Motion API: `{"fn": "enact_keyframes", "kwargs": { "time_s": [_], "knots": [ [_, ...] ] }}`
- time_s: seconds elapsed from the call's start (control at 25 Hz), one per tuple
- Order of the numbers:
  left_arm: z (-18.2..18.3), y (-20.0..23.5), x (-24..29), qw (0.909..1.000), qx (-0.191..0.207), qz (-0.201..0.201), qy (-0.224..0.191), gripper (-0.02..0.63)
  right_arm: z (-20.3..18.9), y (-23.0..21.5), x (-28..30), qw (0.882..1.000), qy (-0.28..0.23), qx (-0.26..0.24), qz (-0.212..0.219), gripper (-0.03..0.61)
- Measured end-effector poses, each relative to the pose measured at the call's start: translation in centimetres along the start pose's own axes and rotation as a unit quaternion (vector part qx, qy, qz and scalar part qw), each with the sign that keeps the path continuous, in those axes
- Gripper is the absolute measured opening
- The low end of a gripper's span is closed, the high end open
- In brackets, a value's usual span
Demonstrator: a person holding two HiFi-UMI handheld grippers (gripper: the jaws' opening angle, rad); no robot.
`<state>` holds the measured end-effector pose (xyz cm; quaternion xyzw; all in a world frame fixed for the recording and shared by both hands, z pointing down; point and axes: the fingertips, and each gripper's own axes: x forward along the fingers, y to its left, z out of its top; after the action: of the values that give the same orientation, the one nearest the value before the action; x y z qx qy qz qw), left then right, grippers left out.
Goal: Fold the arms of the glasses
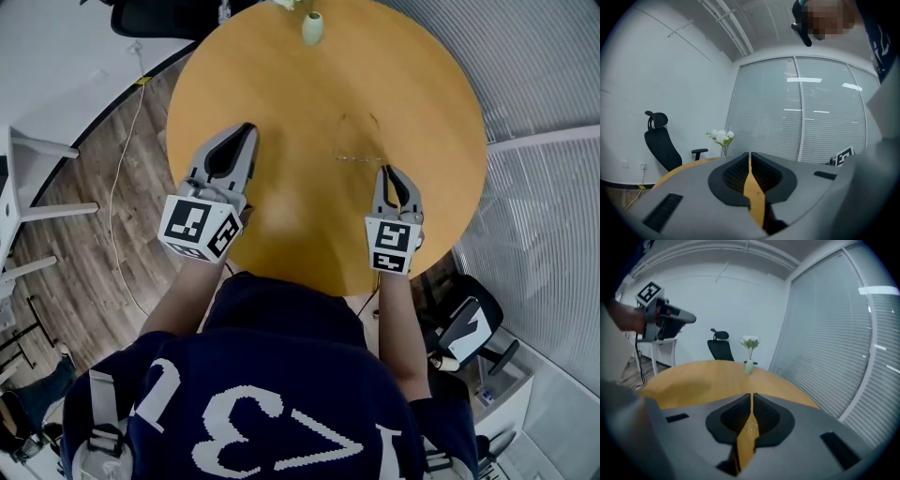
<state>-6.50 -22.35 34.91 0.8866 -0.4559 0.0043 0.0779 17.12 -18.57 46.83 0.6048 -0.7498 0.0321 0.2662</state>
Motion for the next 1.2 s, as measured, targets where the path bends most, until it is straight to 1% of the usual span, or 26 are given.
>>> {"fn": "enact_keyframes", "kwargs": {
  "time_s": [0.12,0.24,0.32,0.4,0.48,0.6,0.64,0.68,0.76,0.92,1.04,1.08,1.2],
  "knots": [
    [-0.8,0.4,0.6,1.0,-0.002,0.0,0.008,0.028,-2.5,1.2,2.0,0.998,0.034,-0.052,0.015,0.032],
    [-1.6,0.6,1.2,0.9998,-0.001,-0.002,0.019,0.028,-4.9,2.3,4.0,0.992,0.067,-0.102,0.035,0.037],
    [-2.2,0.8,1.5,0.9997,-0.003,-0.001,0.026,0.028,-6.4,3.0,5.3,0.984,0.089,-0.144,0.051,0.1],
    [-2.8,1.0,1.8,0.9993,-0.011,0.0,0.035,0.028,-7.7,3.6,6.5,0.975,0.107,-0.181,0.067,0.112],
    [-3.1,1.1,2.0,0.999,-0.016,-0.001,0.041,0.028,-8.8,3.9,7.5,0.962,0.121,-0.233,0.073,0.121],
    [-3.3,1.4,2.5,0.9989,-0.018,0.0,0.043,0.028,-10.0,4.1,8.8,0.932,0.126,-0.334,0.064,0.14],
    [-3.3,1.6,2.6,0.9989,-0.02,0.001,0.043,0.028,-10.1,4.2,9.1,0.924,0.121,-0.358,0.063,0.14],
    [-3.3,1.7,2.7,0.9988,-0.023,0.003,0.043,0.028,-10.2,4.4,9.3,0.918,0.117,-0.372,0.065,0.141],
    [-3.4,1.9,2.7,0.9987,-0.026,0.005,0.044,0.028,-10.5,4.8,9.7,0.913,0.113,-0.385,0.068,0.141],
    [-3.7,2.2,2.5,0.9986,-0.025,0.011,0.047,0.029,-10.5,4.8,10.4,0.907,0.106,-0.402,0.063,0.13],
    [-3.7,2.8,2.3,0.9984,-0.025,0.017,0.048,0.028,-10.0,4.9,10.6,0.904,0.099,-0.411,0.06,0.083],
    [-3.6,2.9,2.2,0.9984,-0.026,0.018,0.048,0.028,-9.9,4.9,10.5,0.904,0.097,-0.411,0.061,0.051],
    [-3.4,2.5,2.2,0.9985,-0.024,0.016,0.046,0.028,-9.5,4.7,10.1,0.904,0.092,-0.412,0.065,0.04]
  ]
}}
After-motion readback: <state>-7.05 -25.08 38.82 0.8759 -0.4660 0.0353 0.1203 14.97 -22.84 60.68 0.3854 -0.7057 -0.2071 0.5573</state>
